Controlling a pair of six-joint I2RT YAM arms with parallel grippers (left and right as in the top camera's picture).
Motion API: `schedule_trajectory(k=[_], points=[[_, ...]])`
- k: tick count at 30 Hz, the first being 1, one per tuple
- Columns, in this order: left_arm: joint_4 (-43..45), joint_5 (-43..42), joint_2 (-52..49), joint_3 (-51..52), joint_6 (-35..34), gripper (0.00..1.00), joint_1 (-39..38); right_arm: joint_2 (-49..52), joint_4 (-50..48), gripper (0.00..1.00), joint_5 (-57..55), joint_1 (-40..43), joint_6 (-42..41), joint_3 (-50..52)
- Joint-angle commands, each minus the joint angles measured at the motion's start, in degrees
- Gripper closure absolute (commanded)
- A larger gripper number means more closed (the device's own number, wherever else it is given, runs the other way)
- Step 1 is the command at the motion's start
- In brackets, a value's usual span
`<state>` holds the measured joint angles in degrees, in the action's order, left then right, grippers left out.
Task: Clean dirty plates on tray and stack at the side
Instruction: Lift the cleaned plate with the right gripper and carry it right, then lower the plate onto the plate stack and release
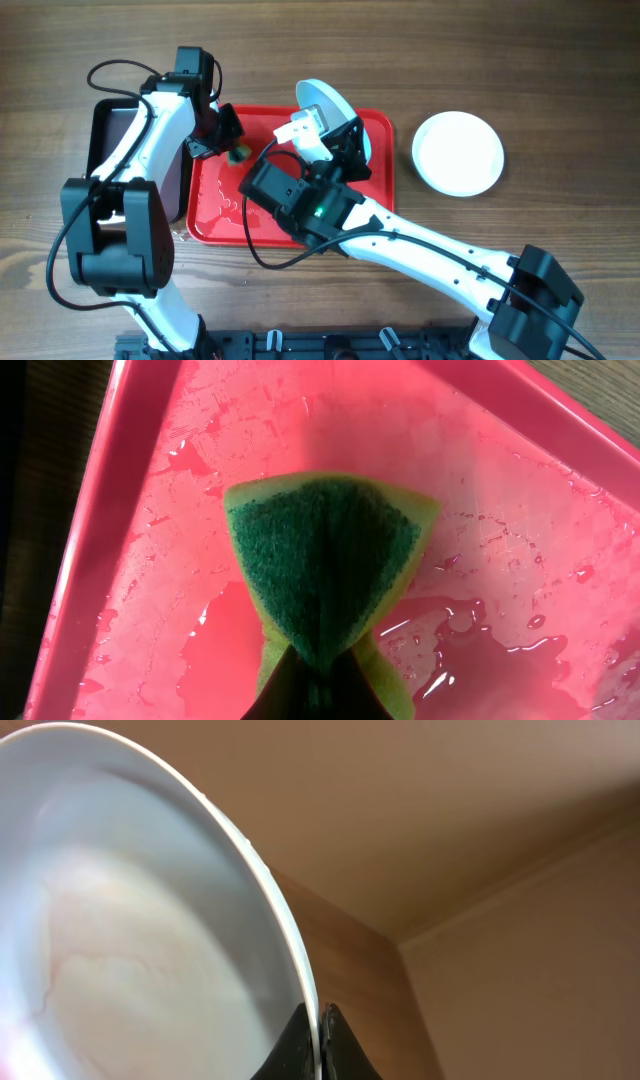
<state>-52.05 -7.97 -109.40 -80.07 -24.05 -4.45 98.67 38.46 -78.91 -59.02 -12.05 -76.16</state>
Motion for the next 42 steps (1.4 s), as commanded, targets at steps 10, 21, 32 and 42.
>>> schedule_trajectory(k=[10, 21, 32, 42], points=[[0.2, 0.3, 0.5, 0.3, 1.2, 0.96, 0.1, -1.2, -1.1, 0.96, 16.6, -0.2, -0.1, -0.1], [0.2, 0.3, 0.5, 0.3, 1.2, 0.96, 0.1, -1.2, 3.9, 0.96, 31.5, 1.8, -6.2, -0.1], [0.2, 0.3, 0.5, 0.3, 1.2, 0.96, 0.1, -7.9, 10.4, 0.96, 63.5, 20.8, -14.9, -0.1], [0.2, 0.3, 0.5, 0.3, 1.2, 0.96, 0.1, -10.1, 12.7, 0.96, 84.1, 52.4, -13.4, 0.0]])
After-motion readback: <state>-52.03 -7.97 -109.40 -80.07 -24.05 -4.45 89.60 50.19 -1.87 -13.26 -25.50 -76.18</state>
